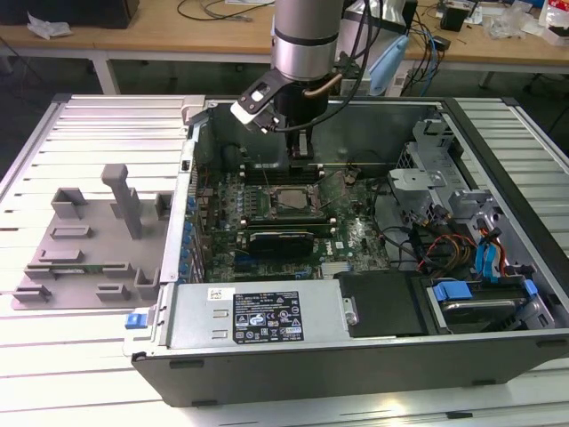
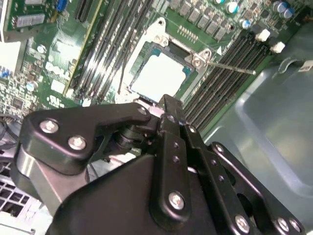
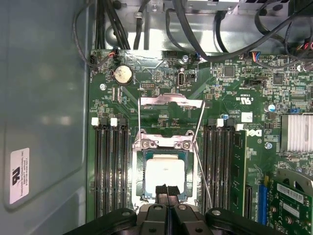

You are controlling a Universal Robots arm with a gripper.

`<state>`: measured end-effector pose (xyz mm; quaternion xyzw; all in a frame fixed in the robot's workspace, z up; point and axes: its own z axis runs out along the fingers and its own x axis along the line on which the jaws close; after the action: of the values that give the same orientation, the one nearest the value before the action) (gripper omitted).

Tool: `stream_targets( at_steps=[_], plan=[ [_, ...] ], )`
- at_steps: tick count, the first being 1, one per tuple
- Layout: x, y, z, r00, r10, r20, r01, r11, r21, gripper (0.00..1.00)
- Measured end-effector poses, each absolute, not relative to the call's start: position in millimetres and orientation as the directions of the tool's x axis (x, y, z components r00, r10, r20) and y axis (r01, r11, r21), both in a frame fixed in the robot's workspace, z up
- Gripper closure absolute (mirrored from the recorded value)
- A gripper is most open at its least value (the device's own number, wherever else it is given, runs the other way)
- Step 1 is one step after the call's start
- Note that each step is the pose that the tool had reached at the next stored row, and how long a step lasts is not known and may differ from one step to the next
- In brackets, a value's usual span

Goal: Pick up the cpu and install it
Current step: 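Close the cpu cover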

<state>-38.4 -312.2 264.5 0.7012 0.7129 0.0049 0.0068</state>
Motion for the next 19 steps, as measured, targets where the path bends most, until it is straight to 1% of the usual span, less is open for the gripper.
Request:
stream_targets(
  at_steps=[9, 19],
  plan=[
    [-18.3, -312.2, 264.5, -0.016, 1.000, -0.003, 1.000, 0.016, 0.017, 0.89],
    [41.1, -312.2, 264.5, -0.016, 1.000, -0.003, 1.000, 0.016, 0.017, 0.89]
  ],
)
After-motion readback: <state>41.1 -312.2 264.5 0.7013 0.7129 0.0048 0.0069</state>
